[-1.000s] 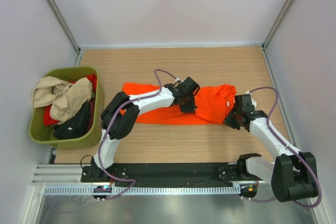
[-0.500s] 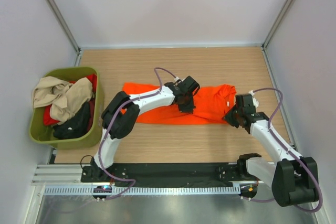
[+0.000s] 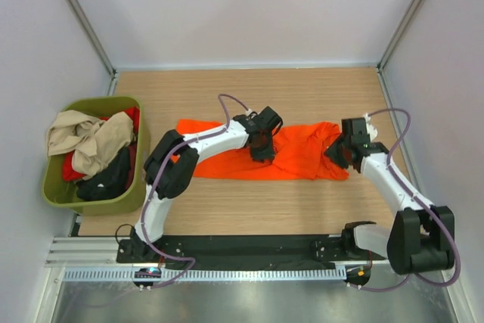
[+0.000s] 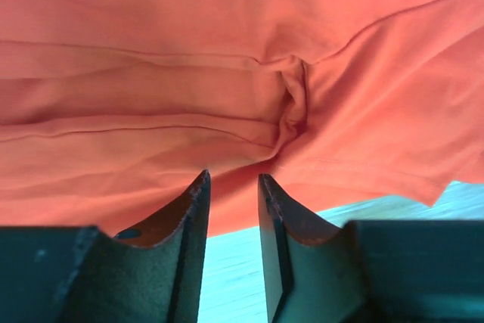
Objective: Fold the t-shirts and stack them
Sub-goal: Fold the tshirt
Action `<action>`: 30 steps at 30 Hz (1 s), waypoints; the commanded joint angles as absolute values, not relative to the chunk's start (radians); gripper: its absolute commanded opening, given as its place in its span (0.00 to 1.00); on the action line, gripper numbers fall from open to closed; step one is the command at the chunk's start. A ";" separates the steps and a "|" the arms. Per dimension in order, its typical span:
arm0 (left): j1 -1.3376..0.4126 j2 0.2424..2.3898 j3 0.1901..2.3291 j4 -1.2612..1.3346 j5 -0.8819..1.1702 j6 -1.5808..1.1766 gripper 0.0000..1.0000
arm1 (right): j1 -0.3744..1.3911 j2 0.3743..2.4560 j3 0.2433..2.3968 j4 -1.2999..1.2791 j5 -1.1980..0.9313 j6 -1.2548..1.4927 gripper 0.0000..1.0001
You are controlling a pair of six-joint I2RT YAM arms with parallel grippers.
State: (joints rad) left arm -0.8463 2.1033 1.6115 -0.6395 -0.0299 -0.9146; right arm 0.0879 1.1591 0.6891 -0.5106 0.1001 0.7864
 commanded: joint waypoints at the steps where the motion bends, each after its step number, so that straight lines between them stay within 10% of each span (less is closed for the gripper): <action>1: -0.798 1.999 1.681 -0.679 -0.083 -0.841 0.34 | 0.049 1.259 0.878 -0.482 0.160 0.681 0.38; 20: -0.391 2.052 1.634 -0.687 -0.169 -0.644 0.36 | -0.075 1.782 1.115 -0.213 0.021 0.615 0.40; 30: -0.298 2.147 1.615 -0.669 -0.202 -0.666 0.36 | -0.178 1.870 1.089 -0.086 -0.044 0.604 0.01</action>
